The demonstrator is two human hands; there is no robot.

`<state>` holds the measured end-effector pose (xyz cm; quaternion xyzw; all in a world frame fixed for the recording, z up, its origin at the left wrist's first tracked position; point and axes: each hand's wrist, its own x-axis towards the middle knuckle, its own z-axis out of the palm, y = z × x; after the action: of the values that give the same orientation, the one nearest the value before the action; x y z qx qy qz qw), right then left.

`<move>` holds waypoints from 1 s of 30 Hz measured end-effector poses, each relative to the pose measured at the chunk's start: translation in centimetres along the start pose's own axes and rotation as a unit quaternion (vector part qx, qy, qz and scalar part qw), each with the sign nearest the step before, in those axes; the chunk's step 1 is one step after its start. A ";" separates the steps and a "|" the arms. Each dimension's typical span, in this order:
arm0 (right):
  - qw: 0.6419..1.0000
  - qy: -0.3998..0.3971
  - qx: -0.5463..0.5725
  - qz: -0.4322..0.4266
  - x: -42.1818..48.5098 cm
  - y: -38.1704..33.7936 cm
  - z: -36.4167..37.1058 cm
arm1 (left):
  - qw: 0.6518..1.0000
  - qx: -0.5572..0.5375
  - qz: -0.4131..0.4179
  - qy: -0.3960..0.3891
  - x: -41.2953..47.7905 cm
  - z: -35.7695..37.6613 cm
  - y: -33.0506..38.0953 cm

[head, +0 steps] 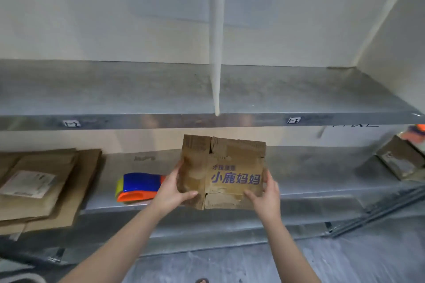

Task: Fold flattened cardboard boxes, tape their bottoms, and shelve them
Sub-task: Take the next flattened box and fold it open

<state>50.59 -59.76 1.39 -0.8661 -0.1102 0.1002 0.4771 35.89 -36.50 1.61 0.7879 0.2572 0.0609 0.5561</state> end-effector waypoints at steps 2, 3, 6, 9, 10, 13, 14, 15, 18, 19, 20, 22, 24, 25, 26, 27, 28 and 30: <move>1.000 -0.004 -0.005 0.000 1.8 0.0 -0.6 | 1.000 -0.002 0.004 -0.031 1.8 1.2 1.0; 1.000 -0.004 -0.003 0.002 2.5 -0.1 -1.0 | 0.999 -0.004 0.003 -0.040 2.4 1.8 1.6; 1.000 -0.002 0.008 0.002 4.3 -0.2 -1.4 | 0.999 -0.006 0.015 -0.048 3.8 3.5 2.9; 0.999 -0.019 0.040 0.015 5.6 0.6 -1.2 | 0.999 -0.022 0.019 -0.032 5.1 4.8 3.2; 0.998 -0.029 0.049 0.021 5.7 1.0 -1.1 | 0.999 -0.019 0.019 -0.022 5.2 5.1 3.4; 0.996 -0.068 0.048 0.017 6.1 2.2 -0.9 | 1.000 -0.022 0.010 0.007 5.1 5.3 3.0; 0.995 -0.087 0.048 0.012 6.2 2.5 -0.9 | 0.999 -0.029 0.006 0.013 4.9 5.2 2.7; 0.993 -0.106 0.052 0.009 6.2 2.7 -0.9 | 0.999 -0.033 0.005 0.021 4.6 5.3 2.6; 0.987 -0.148 0.069 -0.002 6.3 2.7 -1.5 | 0.996 -0.008 0.017 0.082 3.2 5.9 2.6; 0.984 -0.158 0.079 -0.009 6.3 2.4 -1.8 | 0.993 0.019 0.024 0.111 2.8 6.2 2.7; 0.982 -0.166 0.086 -0.020 6.3 2.1 -2.2 | 0.989 0.052 0.034 0.132 2.4 6.3 2.9; 0.981 -0.166 0.083 -0.058 6.5 1.8 -2.7 | 0.983 0.113 0.060 0.133 1.8 6.5 3.0; 0.977 -0.172 0.076 -0.098 6.7 1.9 -3.1 | 0.977 0.158 0.088 0.117 1.6 6.6 2.9; 0.975 -0.176 0.074 -0.110 6.8 2.0 -3.2 | 0.974 0.171 0.096 0.115 1.7 6.6 3.0; 0.974 -0.180 0.068 -0.120 6.9 2.1 -3.2 | 0.972 0.176 0.097 0.118 1.7 6.7 3.2; 0.973 -0.185 0.057 -0.128 6.9 2.3 -3.2 | 0.972 0.174 0.094 0.123 1.6 6.8 3.4; 0.972 -0.191 0.045 -0.131 7.0 2.5 -3.2 | 0.974 0.167 0.088 0.127 1.6 6.9 3.6; 0.971 -0.201 0.042 -0.120 6.8 2.7 -3.4 | 0.978 0.143 0.073 0.134 1.5 7.1 4.0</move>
<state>58.26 -61.94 0.36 -0.7876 -0.3031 0.2188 0.4898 41.25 -42.82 2.33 0.8608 0.2770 0.1688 0.3922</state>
